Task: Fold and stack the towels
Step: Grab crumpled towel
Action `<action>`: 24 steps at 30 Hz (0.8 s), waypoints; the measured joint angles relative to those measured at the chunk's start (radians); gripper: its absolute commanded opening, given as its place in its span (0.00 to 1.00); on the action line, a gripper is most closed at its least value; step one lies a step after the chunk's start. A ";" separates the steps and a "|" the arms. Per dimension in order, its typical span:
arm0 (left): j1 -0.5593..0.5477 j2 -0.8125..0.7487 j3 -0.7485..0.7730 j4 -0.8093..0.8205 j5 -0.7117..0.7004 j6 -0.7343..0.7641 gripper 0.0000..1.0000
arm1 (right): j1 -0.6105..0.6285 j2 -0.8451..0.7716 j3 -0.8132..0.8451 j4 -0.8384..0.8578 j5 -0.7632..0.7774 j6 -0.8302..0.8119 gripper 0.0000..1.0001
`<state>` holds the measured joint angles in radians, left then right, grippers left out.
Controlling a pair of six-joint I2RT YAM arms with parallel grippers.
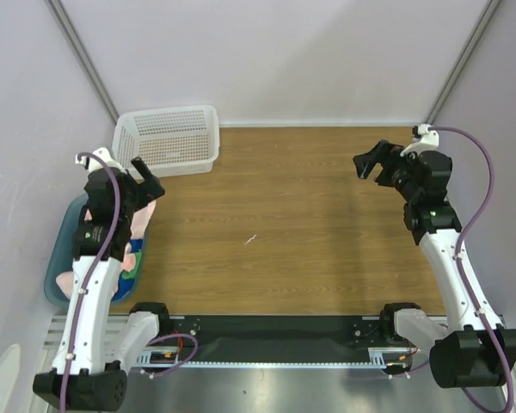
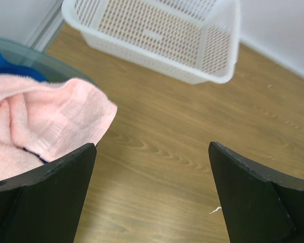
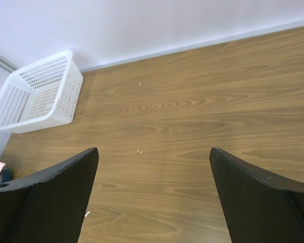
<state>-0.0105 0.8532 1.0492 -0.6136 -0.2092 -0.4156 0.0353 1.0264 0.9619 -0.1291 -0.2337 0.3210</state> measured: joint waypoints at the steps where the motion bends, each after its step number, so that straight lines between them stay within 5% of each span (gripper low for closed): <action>1: 0.000 0.017 0.000 -0.014 -0.006 -0.005 1.00 | 0.000 0.006 -0.005 0.006 0.000 0.000 1.00; 9: 0.008 0.102 0.000 -0.127 -0.134 -0.129 1.00 | 0.000 0.043 -0.018 0.049 -0.024 0.021 1.00; 15: 0.131 0.119 -0.041 -0.124 -0.180 -0.241 1.00 | 0.000 0.039 -0.036 0.054 -0.026 0.047 1.00; 24: 0.237 0.374 -0.059 -0.100 -0.185 -0.304 1.00 | 0.000 0.026 -0.064 0.053 -0.025 0.064 1.00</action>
<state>0.2264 1.2270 0.9905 -0.7132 -0.3943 -0.7200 0.0353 1.0527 0.8974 -0.0761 -0.2588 0.3851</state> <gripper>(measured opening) 0.996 0.995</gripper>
